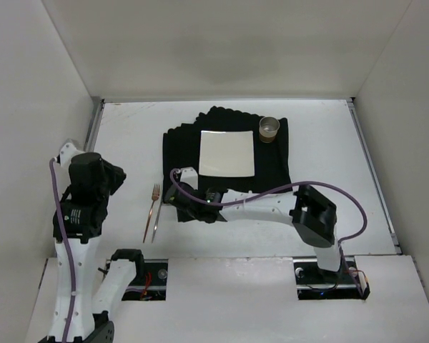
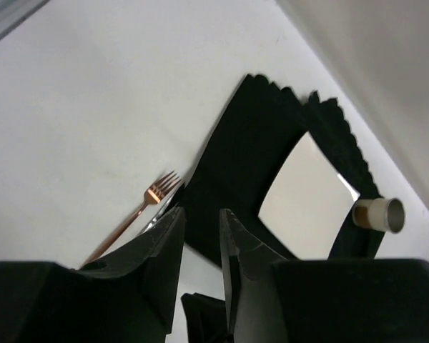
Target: Set the dinner table for one person
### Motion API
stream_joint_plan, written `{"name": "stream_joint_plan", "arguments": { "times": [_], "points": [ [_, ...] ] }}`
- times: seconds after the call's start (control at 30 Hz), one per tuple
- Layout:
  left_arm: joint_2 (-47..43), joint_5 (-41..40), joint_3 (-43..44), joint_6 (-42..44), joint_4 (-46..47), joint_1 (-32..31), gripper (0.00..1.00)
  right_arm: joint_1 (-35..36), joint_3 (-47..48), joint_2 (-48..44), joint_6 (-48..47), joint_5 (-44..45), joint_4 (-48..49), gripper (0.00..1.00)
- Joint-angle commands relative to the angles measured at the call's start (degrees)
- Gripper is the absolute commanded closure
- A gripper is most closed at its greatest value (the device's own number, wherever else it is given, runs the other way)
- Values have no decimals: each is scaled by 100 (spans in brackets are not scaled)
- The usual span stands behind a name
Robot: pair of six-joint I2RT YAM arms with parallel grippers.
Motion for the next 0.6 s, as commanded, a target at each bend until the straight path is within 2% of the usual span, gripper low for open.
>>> {"name": "stream_joint_plan", "arguments": {
  "times": [0.0,0.1,0.2,0.3,0.4,0.57],
  "points": [
    [-275,664,-766,145,-1052,-127,81,36,-32,-797,409,700,-420,74],
    [-847,1042,-1821,-206,-808,-337,90,19,-629,-1685,461,1061,-710,73],
    [-901,1087,-2517,-269,-658,-671,91,10,-1516,-2739,593,1263,-860,73],
    [-831,973,-2756,-339,-369,-1075,85,-60,-2378,-3785,856,1281,-922,70],
    [-402,649,-2843,-418,-148,-1479,79,-253,-2941,-4630,1024,1255,-1079,68],
    [390,279,-3124,-769,291,-2279,77,-806,-3364,-5439,744,983,-1229,66]
  ]
}}
